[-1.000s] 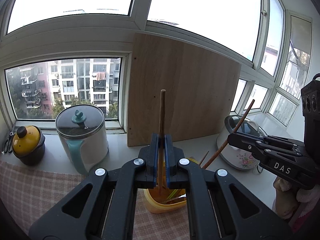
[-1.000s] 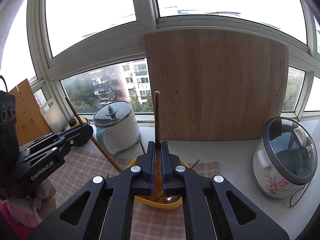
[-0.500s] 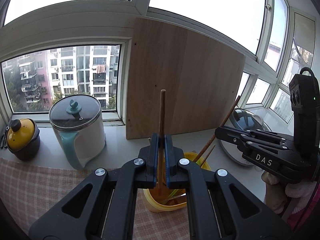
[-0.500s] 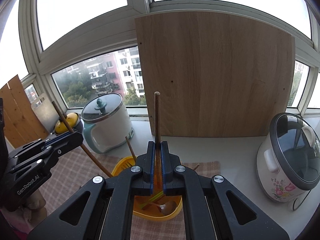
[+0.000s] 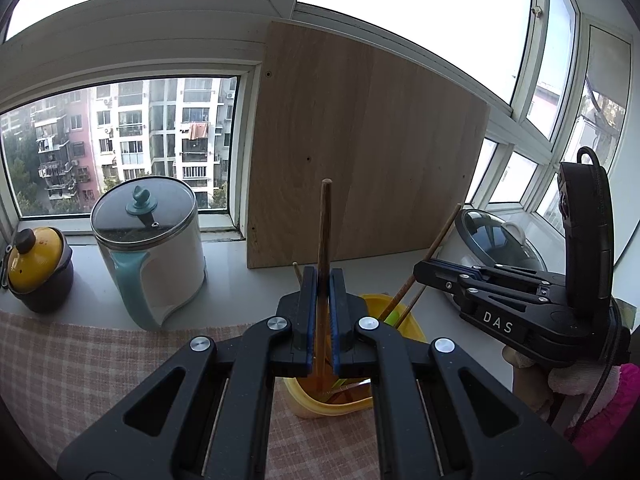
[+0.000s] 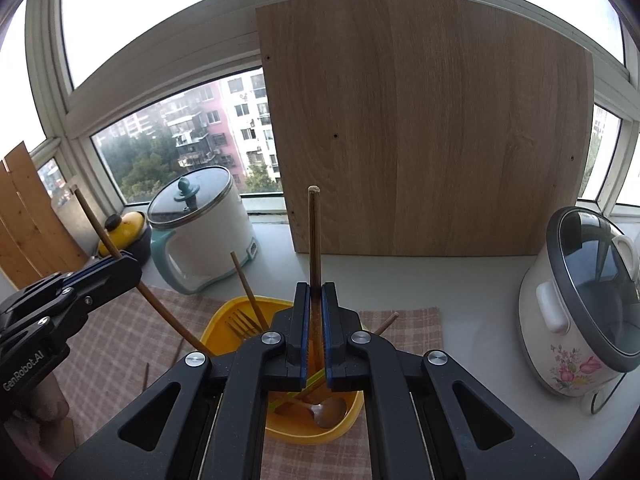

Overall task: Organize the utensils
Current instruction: 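Lower the chopsticks into the container and open both grippers releasing them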

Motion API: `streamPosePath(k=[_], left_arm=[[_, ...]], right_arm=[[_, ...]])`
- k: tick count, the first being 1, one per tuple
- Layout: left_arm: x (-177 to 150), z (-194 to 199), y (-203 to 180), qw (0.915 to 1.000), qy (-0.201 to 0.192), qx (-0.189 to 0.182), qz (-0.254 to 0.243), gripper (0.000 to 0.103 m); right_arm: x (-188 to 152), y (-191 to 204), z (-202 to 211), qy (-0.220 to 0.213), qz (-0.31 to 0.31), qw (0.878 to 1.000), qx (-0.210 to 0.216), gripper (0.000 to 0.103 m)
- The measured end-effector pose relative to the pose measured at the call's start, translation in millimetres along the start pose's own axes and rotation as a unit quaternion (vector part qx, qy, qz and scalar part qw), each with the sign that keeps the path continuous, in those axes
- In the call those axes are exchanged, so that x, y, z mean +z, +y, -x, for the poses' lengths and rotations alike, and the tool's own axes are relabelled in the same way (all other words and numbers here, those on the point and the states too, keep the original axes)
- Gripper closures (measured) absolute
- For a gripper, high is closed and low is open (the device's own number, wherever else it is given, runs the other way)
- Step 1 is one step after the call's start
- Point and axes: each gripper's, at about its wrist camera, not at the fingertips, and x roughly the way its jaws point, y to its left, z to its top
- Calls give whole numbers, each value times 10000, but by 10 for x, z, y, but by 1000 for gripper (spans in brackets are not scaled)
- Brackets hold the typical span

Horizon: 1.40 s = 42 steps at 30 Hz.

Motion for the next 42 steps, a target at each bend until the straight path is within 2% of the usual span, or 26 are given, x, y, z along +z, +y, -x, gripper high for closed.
streamPosePath(k=[10,14,16,20,26,34,36,38,42], left_arm=[[-31,53,-14,10000,28,10,-40,99],[-57,89,-11,10000,38,2,-23,99],[-76,111,-9,10000,47,6,-14,98],[-120,179,-8,10000,33,-2,1,89],[-184,311,5,10000,-1,3,19,89],[-301,535,33,10000,-14,33,27,88],[-338,599,38,10000,-26,61,8,84],[-378,673,56,9999,-42,94,-3,74],[-454,834,155,9998,-52,177,37,74]], right_arm=[[-17,15,-12,77,10,9999,-81,98],[-47,6,42,16,-36,9999,-118,74],[-64,13,81,-20,-35,9999,-135,73],[-110,28,161,-49,-23,9999,-160,73],[-167,73,310,-141,-52,9997,-196,65],[-294,192,529,-227,-25,9996,-177,65],[-326,232,580,-256,-5,9995,-182,61],[-367,276,642,-298,23,9994,-198,48],[-441,350,759,-377,46,9991,-194,45]])
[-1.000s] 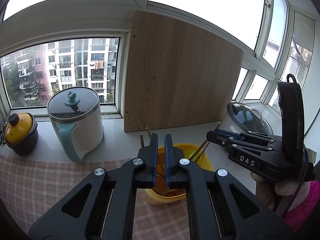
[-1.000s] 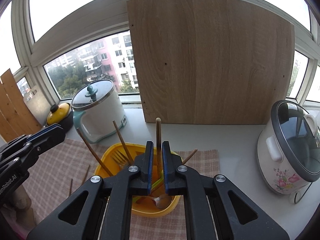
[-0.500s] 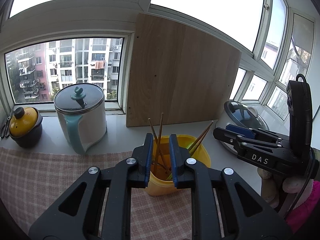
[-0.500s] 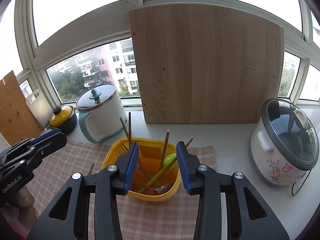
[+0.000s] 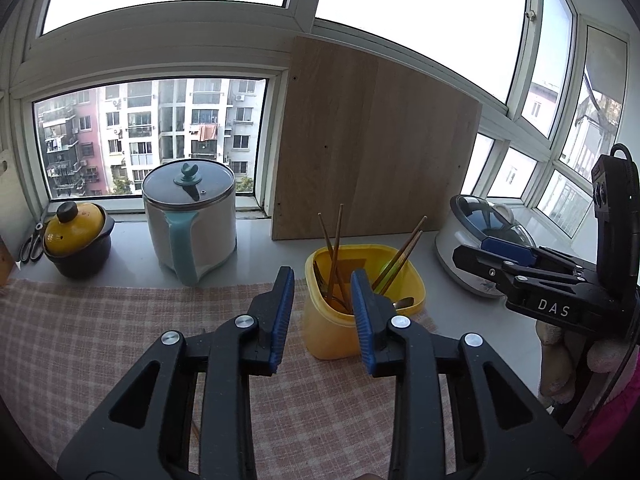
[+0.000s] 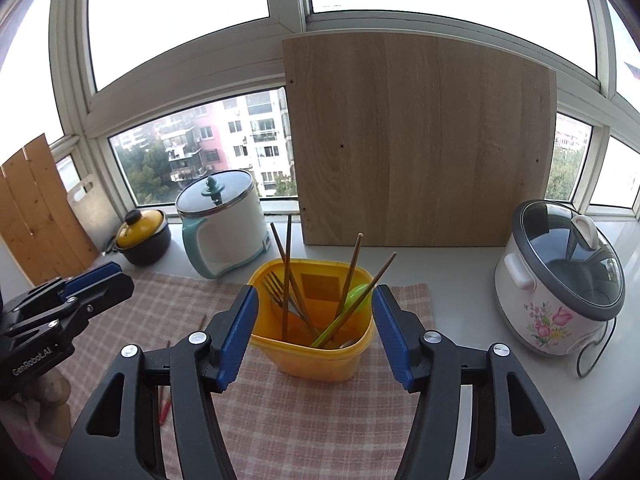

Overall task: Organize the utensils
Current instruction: 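Move both tools back over the last two chopsticks on the cloth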

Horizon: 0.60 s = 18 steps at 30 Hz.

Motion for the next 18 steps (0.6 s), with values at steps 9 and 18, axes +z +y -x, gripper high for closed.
streamPosePath(k=[9,18], left_arm=[[-304,314,482,9985,138,394,343,74],[-768,381,994,9919,600,848,731,74]], right_arm=[[-271,167,213,-26,225,9997,-50,30],[-602,317,225,201,259,9994,53,30]])
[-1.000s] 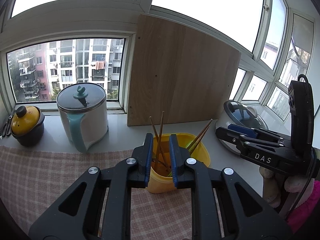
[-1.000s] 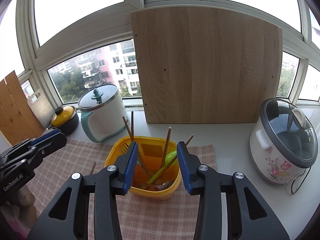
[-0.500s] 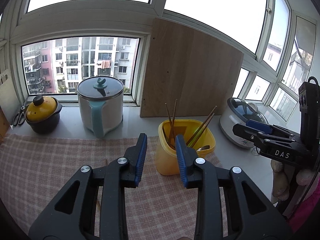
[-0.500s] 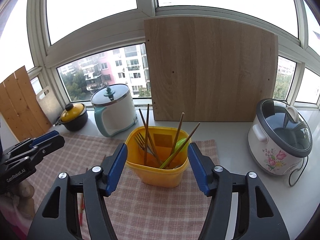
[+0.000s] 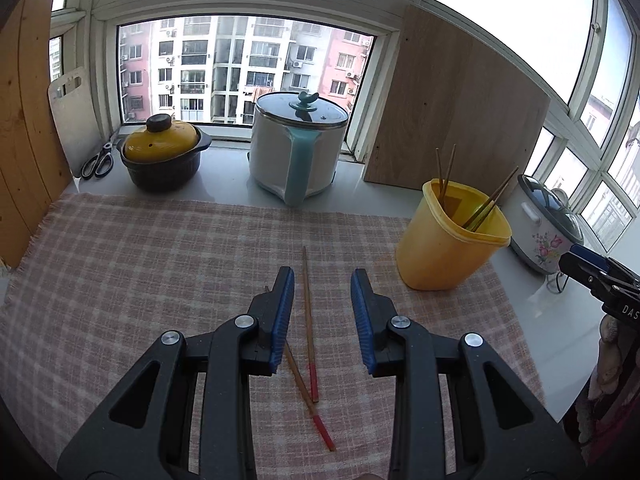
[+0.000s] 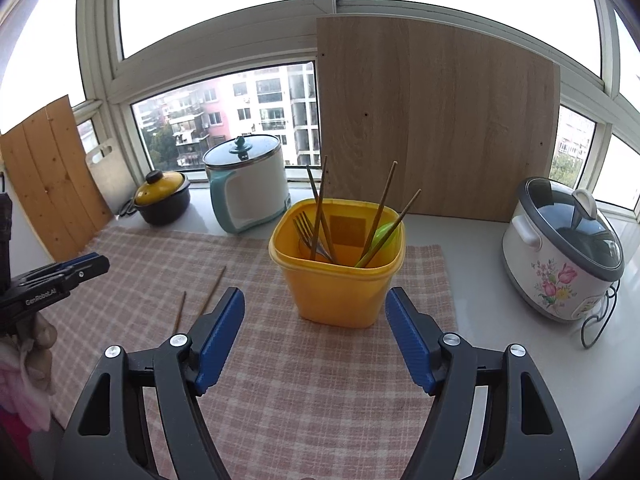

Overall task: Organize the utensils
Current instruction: 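Move both tools back over the last two chopsticks on the cloth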

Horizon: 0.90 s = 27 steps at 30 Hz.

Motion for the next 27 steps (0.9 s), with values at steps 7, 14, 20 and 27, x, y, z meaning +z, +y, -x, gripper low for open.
streamPosePath(k=[7,14,20,27], left_arm=[[-271,-332,241,9982,516,36,292,74],[-470,-728,406,9924,1014,-102,689,74],[-531,-1000,425,9894,1241,-83,747,74],[-539,-1223,421,9882,1356,1,713,74]], right_arm=[[-123,121,-97,253,-66,9995,159,30],[-174,307,-312,546,-18,9977,389,30],[-184,552,-619,930,119,9932,687,30],[-129,786,-1062,1461,117,9838,1035,35]])
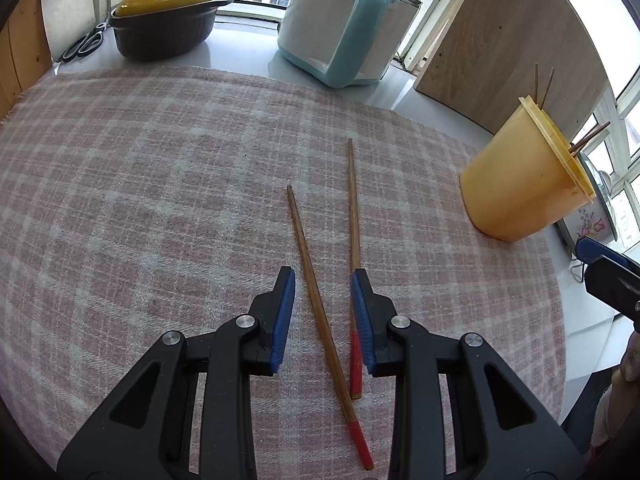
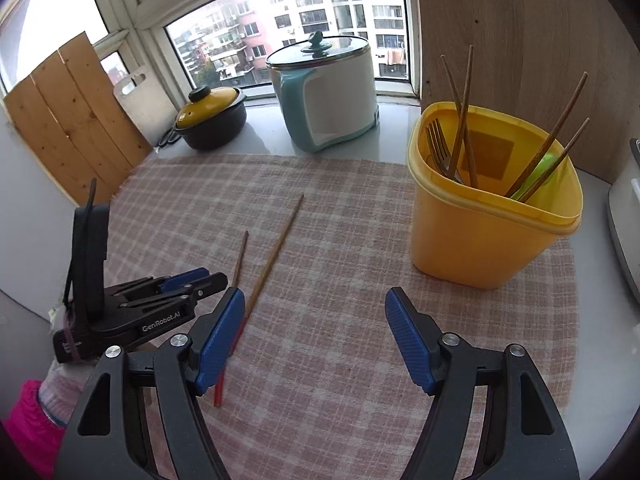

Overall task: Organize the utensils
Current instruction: 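Move both tools back over the last two chopsticks on the cloth, then close the left gripper on a chopstick while the right gripper grasps the other chopstick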

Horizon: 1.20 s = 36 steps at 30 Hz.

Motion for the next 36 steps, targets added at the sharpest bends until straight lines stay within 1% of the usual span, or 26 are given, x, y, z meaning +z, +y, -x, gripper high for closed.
streamPosePath(k=[1,2,6,8,14,18,19,24,27,33,36], left_arm=[[9,-26,0,10000,10,11,-4,74],[18,-51,-2,10000,24,18,-8,74],[44,-129,-11,10000,58,61,-22,75],[52,-161,-8,9999,72,91,-23,78],[43,-235,37,9998,108,143,33,80],[36,-269,71,9997,117,225,18,81],[33,-279,80,9996,118,257,11,85],[44,-314,59,9993,73,355,-105,87],[44,-329,43,9990,46,416,-176,90],[55,-306,108,9992,16,402,-67,95],[59,-249,191,9987,-28,502,-8,98]], right_arm=[[32,13,-62,83,-6,10000,38,40],[64,27,-122,171,-13,9998,63,42],[193,79,-358,424,-52,9989,183,43],[246,100,-467,535,-107,9983,213,49],[369,145,-815,891,-390,9947,335,59],[422,195,-987,1028,-414,9933,330,60],[441,224,-1032,1054,-379,9932,314,61],[493,264,-1214,1195,-347,9919,244,64],[519,258,-1314,1277,-364,9910,195,67],[532,260,-1507,1407,-357,9894,30,69],[543,282,-1573,1450,-321,9889,-31,70]])
